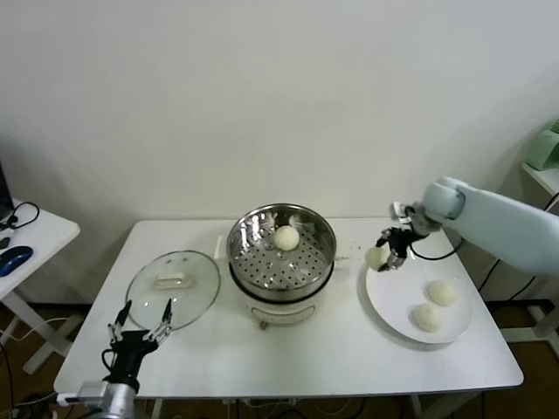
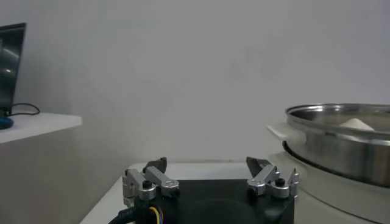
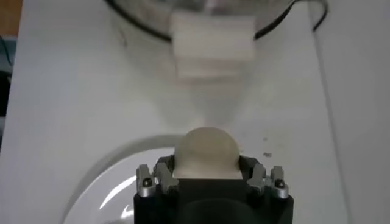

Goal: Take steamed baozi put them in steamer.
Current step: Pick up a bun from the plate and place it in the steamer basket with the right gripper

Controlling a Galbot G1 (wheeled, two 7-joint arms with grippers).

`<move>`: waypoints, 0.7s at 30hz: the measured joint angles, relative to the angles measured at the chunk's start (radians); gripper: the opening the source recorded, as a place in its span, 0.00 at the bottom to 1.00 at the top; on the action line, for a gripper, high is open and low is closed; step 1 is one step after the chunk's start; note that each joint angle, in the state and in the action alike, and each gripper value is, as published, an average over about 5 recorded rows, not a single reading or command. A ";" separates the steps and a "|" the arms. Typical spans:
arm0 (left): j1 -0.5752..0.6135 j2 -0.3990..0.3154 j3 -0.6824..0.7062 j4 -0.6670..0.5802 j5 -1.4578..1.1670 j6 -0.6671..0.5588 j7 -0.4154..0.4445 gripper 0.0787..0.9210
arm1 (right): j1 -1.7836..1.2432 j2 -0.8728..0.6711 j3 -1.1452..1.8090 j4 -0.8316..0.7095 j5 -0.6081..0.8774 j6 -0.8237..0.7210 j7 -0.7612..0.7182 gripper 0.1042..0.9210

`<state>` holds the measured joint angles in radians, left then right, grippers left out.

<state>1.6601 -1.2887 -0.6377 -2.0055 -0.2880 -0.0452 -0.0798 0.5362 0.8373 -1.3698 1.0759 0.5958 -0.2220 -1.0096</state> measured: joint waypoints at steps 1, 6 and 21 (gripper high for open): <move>0.000 -0.001 0.001 -0.002 0.000 0.000 0.000 0.88 | 0.027 0.009 -0.017 0.000 0.028 -0.002 -0.002 0.71; 0.002 -0.004 0.004 -0.015 0.000 0.001 0.000 0.88 | 0.148 0.064 -0.092 -0.007 0.151 -0.011 -0.012 0.70; 0.024 0.001 -0.012 -0.058 -0.001 0.001 0.002 0.88 | 0.235 0.344 -0.152 -0.076 0.323 -0.037 0.002 0.68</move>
<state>1.6842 -1.2874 -0.6496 -2.0638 -0.2885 -0.0447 -0.0779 0.7708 1.1816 -1.5218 0.9999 0.9184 -0.2595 -1.0078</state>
